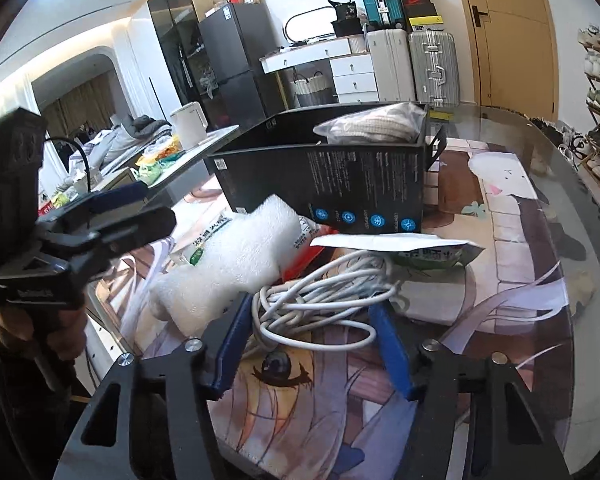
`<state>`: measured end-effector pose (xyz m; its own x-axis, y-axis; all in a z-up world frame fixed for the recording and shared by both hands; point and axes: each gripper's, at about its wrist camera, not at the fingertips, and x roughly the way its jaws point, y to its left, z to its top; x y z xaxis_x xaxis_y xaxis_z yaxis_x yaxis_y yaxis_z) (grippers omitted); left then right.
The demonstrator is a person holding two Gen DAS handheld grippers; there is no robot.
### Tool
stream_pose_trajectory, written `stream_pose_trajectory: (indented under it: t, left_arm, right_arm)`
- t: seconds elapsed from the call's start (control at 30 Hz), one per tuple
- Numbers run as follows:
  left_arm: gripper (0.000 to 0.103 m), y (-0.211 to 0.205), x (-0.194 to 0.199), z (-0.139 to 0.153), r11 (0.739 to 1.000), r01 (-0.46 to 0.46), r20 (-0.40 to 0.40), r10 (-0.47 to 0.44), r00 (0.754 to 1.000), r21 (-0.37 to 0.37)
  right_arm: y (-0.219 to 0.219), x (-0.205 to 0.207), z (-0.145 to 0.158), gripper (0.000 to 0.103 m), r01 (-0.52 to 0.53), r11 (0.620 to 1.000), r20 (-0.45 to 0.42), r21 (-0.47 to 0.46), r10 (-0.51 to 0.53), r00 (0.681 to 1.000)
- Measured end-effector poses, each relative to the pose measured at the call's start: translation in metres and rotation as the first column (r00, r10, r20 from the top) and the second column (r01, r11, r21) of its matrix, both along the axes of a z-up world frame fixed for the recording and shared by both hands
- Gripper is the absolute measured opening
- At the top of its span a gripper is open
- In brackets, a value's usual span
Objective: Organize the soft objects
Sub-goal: 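Grasp the white foam sheet with the left gripper while the right grasps the white cable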
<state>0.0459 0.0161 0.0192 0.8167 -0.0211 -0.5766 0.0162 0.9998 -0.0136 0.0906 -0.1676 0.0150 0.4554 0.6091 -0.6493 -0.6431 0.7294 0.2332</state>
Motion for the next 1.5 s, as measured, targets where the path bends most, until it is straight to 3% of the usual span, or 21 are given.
stream_pose_trajectory:
  t: [0.4,0.8,1.07,1.17,1.23,1.37,1.5]
  left_arm:
    - [0.103,-0.028,0.003,-0.006,0.992,0.126,-0.035,-0.125,0.992,0.016]
    - [0.101,-0.044,0.006,-0.016,0.973,0.231,-0.103,-0.229,0.968,0.013]
    - [0.099,-0.054,-0.002,-0.018,0.957,0.259,-0.101,-0.247,0.964,0.129]
    - [0.084,-0.058,-0.002,-0.021,0.953,0.261,-0.104,-0.247,0.963,0.154]
    - [0.078,-0.057,0.0,-0.022,0.953,0.273,-0.115,-0.258,0.959,0.136]
    - [0.052,-0.055,0.002,-0.022,0.953,0.287,-0.122,-0.274,0.954,0.098]
    - [0.039,-0.054,0.0,-0.023,0.951,0.302,-0.119,-0.292,0.949,0.067]
  right_arm:
    - [0.004,-0.007,-0.001,0.06,-0.015,1.0,0.027,-0.016,0.016,1.0]
    - [-0.002,-0.005,-0.003,0.06,0.004,1.0,0.023,-0.018,-0.004,1.0]
    - [-0.002,-0.005,-0.003,0.06,0.005,1.0,0.017,-0.017,-0.004,1.0]
    - [-0.002,-0.005,-0.003,0.06,0.003,1.0,0.016,-0.017,-0.002,1.0]
    - [-0.002,-0.005,-0.004,0.06,0.002,1.0,0.015,-0.017,-0.002,1.0]
    - [-0.001,-0.005,-0.003,0.06,0.0,1.0,0.014,-0.017,0.0,1.0]
    - [-0.001,-0.006,-0.003,0.06,-0.002,1.0,0.014,-0.015,0.002,1.0]
